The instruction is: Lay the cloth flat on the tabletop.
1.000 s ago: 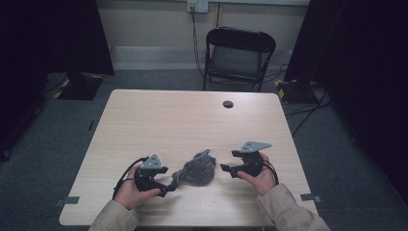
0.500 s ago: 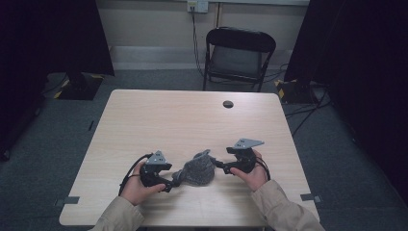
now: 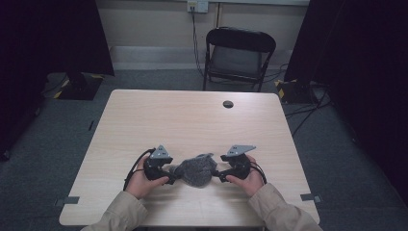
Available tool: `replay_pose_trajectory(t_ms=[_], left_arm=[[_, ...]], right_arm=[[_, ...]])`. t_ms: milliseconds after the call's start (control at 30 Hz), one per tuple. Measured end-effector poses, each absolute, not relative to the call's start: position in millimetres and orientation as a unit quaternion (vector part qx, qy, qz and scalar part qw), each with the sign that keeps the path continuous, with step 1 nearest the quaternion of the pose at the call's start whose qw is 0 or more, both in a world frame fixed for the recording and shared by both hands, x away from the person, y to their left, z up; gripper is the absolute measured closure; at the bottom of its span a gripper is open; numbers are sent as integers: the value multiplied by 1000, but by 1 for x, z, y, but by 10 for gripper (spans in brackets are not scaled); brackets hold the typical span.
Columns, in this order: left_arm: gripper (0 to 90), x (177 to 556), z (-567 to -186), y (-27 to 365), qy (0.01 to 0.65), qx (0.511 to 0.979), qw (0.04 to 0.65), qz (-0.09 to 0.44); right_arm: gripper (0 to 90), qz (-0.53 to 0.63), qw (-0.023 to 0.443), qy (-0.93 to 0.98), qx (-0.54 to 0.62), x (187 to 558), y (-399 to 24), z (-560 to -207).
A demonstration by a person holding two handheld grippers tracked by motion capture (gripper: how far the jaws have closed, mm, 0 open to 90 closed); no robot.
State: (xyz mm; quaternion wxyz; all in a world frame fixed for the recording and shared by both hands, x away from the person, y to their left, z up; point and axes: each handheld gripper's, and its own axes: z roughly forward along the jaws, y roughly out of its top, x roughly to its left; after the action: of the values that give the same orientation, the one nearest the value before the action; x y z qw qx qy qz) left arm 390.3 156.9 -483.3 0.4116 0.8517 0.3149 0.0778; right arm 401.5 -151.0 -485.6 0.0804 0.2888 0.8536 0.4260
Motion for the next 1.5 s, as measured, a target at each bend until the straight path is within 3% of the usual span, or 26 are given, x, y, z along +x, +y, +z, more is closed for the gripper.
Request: replay_pose_trajectory(t_ms=[333, 500, 600, 1000, 1033, 1333, 1500], left_arm=[[182, 392, -474, 159, 309, 854, 414, 67], [248, 387, -470, 171, 306, 862, 400, 66], [288, 384, -470, 177, 307, 864, 394, 64], [410, 379, -478, 185, 297, 868, 390, 80], [433, 379, -478, 187, 297, 867, 392, 79], [488, 376, -473, 191, 288, 867, 398, 86], [506, 377, -473, 193, 293, 865, 400, 81]], right_arm=[[211, 434, 78, 854, 276, 390, -152, -480], [251, 448, 80, 848, 273, 395, -160, -473], [325, 457, 81, 844, 269, 402, -164, -467], [459, 450, 80, 857, 239, 414, -150, -467], [503, 452, 74, 857, 237, 414, -147, -469], [630, 466, 78, 850, 233, 416, -146, -464], [768, 458, 74, 857, 226, 415, -145, -464]])
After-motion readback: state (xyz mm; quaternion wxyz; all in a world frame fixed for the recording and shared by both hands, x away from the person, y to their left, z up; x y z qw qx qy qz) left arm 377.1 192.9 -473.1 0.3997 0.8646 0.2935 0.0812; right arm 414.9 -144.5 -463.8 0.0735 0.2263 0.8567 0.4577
